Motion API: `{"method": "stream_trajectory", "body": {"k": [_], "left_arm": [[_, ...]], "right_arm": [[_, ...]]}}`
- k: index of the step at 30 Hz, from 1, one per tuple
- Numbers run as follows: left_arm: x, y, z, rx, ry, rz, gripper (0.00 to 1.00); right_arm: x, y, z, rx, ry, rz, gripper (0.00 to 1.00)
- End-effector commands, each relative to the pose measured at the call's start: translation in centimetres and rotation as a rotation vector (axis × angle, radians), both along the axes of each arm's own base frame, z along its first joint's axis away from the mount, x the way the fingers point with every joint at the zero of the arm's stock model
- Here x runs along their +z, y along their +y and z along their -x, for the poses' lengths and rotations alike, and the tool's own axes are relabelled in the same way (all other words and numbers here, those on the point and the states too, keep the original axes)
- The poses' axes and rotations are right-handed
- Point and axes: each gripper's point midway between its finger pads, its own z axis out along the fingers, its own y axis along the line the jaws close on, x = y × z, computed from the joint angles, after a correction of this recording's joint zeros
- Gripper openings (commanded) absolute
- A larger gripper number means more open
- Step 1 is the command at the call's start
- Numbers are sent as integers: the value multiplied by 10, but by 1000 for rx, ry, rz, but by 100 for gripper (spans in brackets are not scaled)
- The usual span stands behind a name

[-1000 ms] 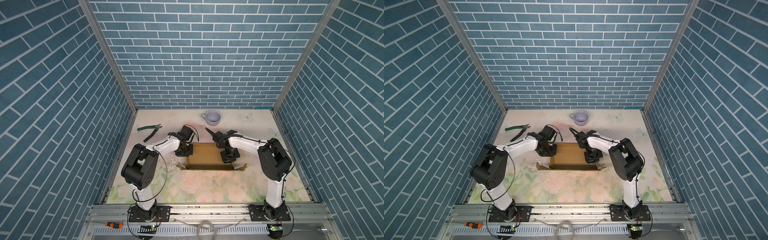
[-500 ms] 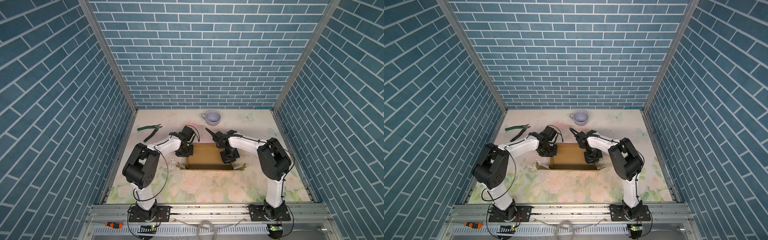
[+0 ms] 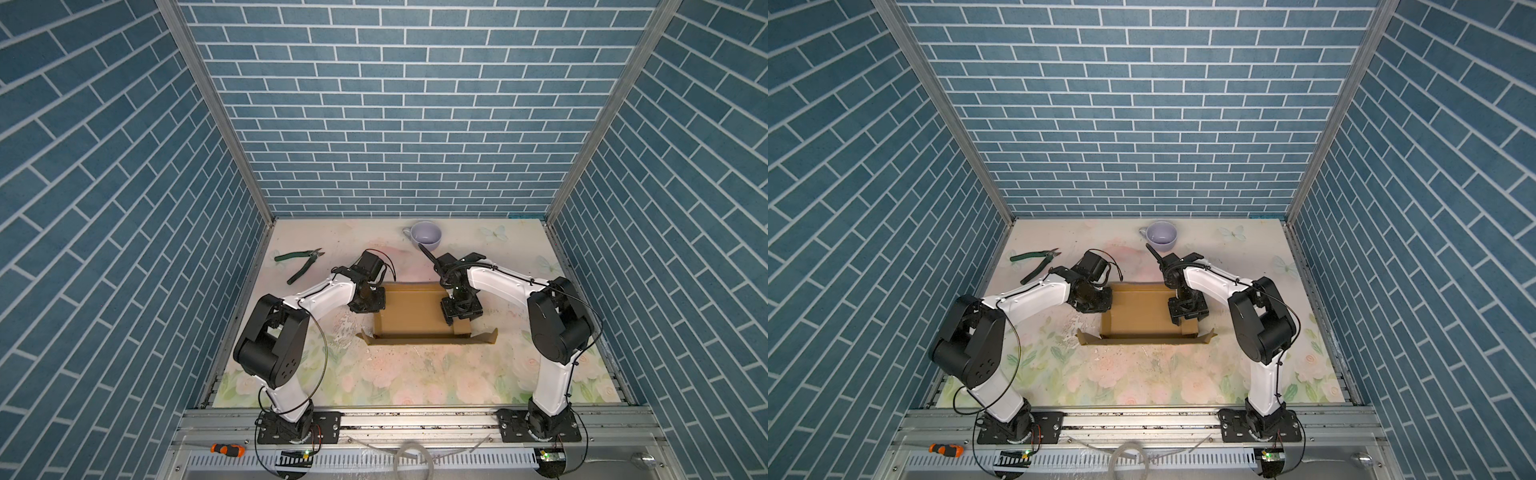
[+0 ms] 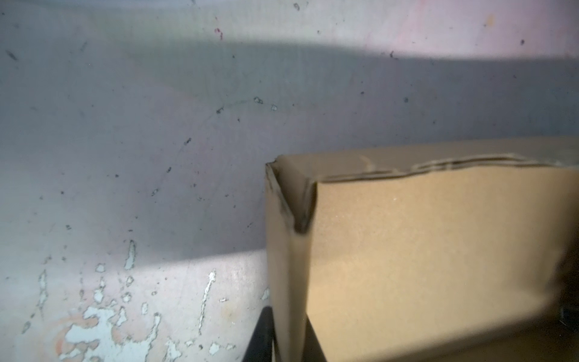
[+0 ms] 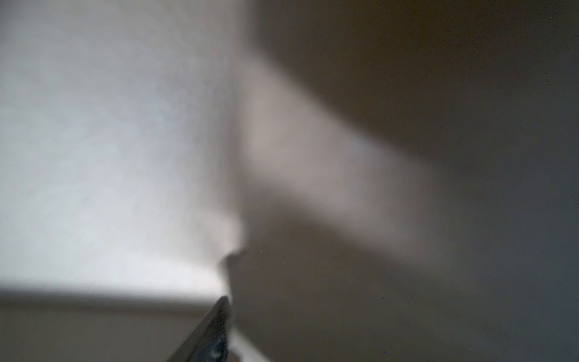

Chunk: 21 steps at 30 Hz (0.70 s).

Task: Assemble paper box
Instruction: Press the paper box at the center of the table.

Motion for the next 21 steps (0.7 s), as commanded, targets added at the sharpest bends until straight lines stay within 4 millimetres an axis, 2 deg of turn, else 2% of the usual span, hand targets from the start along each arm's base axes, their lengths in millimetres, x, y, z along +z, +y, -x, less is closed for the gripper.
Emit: {"method": "stream_trajectory", "body": {"k": [1, 4, 5, 9, 15, 21], "left_arm": [[16, -1, -2, 9, -23, 45, 26], [25, 0, -4, 10, -39, 62, 35], [29, 0, -5, 10, -46, 69, 38], [42, 2, -7, 1, -66, 83, 51], [60, 8, -12, -22, -103, 81, 56], [83, 14, -30, -60, -169, 74, 58]], "right_arm": [[25, 7, -11, -2, -27, -92, 69], [31, 4, -17, -10, -40, -109, 75], [32, 2, -19, -14, -44, -111, 81], [42, 4, -22, -27, -46, -159, 82], [60, 3, -31, -69, -92, -205, 82], [88, -5, -39, -109, -163, -229, 82]]}}
